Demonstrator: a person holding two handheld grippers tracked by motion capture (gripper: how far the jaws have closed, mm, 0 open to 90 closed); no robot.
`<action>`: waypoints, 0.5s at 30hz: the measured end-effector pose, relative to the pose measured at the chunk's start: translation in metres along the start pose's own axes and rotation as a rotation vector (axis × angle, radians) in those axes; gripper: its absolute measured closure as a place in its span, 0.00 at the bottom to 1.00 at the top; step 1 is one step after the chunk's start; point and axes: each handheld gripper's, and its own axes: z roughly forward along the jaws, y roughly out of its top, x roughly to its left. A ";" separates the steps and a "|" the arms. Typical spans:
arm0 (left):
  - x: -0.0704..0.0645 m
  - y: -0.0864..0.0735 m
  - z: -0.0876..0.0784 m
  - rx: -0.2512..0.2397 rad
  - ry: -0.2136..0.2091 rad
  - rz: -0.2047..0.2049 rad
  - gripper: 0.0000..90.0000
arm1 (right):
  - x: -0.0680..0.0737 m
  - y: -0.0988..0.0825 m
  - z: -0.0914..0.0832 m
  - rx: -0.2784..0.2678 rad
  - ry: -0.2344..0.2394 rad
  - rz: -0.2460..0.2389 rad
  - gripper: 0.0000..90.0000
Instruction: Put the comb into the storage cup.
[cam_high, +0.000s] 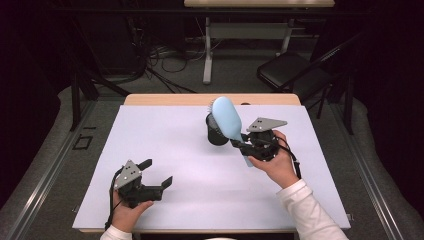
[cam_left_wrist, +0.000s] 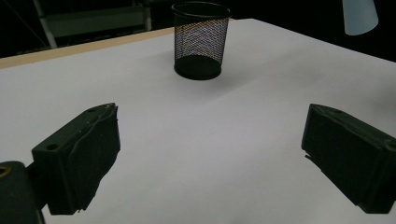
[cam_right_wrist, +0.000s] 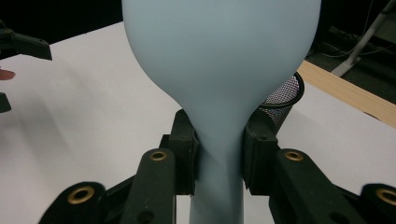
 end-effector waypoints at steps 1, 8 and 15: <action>0.000 0.000 0.000 0.000 0.000 -0.002 0.05 | 0.001 -0.001 0.001 -0.006 -0.006 -0.006 0.77; 0.001 0.001 0.000 0.002 -0.006 -0.019 0.05 | 0.007 -0.005 0.002 -0.030 0.008 -0.015 0.77; -0.001 0.003 -0.003 -0.008 -0.016 -0.026 0.05 | 0.016 -0.009 0.002 -0.065 -0.001 -0.029 0.77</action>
